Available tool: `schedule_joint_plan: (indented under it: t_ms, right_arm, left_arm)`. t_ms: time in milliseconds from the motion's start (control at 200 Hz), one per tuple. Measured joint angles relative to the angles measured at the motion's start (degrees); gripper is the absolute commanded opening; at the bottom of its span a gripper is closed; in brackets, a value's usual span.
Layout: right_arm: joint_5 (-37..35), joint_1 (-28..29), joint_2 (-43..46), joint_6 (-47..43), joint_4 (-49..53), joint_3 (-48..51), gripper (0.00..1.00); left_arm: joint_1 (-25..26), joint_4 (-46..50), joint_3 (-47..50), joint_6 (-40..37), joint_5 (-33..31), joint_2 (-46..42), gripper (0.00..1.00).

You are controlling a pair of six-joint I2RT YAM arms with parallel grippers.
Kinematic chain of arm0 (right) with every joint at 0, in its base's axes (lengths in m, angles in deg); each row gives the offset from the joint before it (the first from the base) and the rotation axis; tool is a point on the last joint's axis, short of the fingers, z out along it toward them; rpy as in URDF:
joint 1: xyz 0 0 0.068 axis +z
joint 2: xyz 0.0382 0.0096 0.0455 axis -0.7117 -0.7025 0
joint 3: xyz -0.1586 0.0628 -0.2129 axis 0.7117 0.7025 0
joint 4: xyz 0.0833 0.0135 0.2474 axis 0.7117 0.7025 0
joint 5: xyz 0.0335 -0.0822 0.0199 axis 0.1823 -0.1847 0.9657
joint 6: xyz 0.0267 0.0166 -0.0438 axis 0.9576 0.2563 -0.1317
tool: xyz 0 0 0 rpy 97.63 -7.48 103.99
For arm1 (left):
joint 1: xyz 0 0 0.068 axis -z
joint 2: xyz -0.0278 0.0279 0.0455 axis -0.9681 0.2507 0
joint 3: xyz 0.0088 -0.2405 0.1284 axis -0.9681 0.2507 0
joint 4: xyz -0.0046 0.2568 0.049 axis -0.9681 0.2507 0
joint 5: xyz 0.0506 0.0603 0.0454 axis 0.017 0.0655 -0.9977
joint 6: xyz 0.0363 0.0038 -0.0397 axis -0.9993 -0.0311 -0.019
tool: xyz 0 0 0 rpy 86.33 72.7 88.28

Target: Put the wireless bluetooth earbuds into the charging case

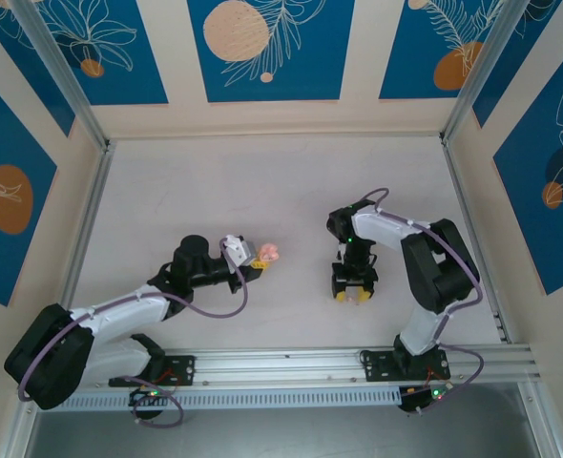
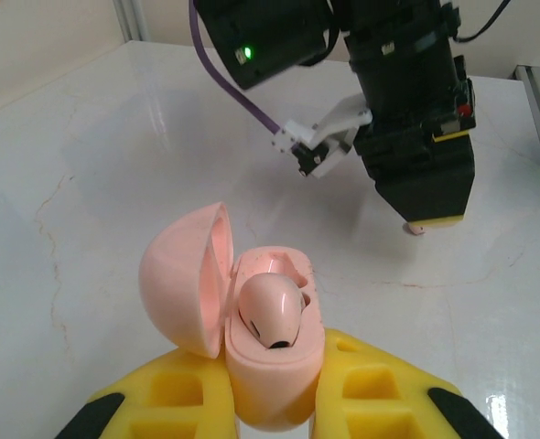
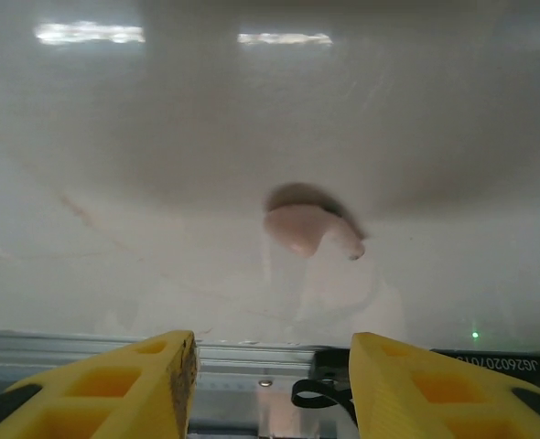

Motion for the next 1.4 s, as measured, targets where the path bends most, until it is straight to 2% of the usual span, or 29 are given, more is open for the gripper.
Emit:
schedule_joint_plan:
  t_ms: [390, 850, 1120, 1400]
  right_arm:
    - [-2.5, 0.0, -5.2, 0.9, -0.8, 0.0, 0.44]
    - [-5.3, -0.2, -5.2, 2.6, -3.9, 0.3, 0.36]
    - [-7.5, -2.4, -3.3, 3.3, -4.7, 0.9, 0.35]
    - [-6.1, -3.7, -2.8, 3.3, -5.9, 2.4, 0.35]
  left_arm:
    - [0.1, 1.8, 0.0, 0.0, -0.5, -1.1, 0.14]
    - [0.3, 3.0, 0.0, 0.0, -0.7, -1.8, 0.14]
    - [0.3, 3.4, 0.0, -0.2, -1.1, -1.8, 0.14]
    - [0.4, 3.4, 0.0, -0.2, -1.1, -1.8, 0.14]
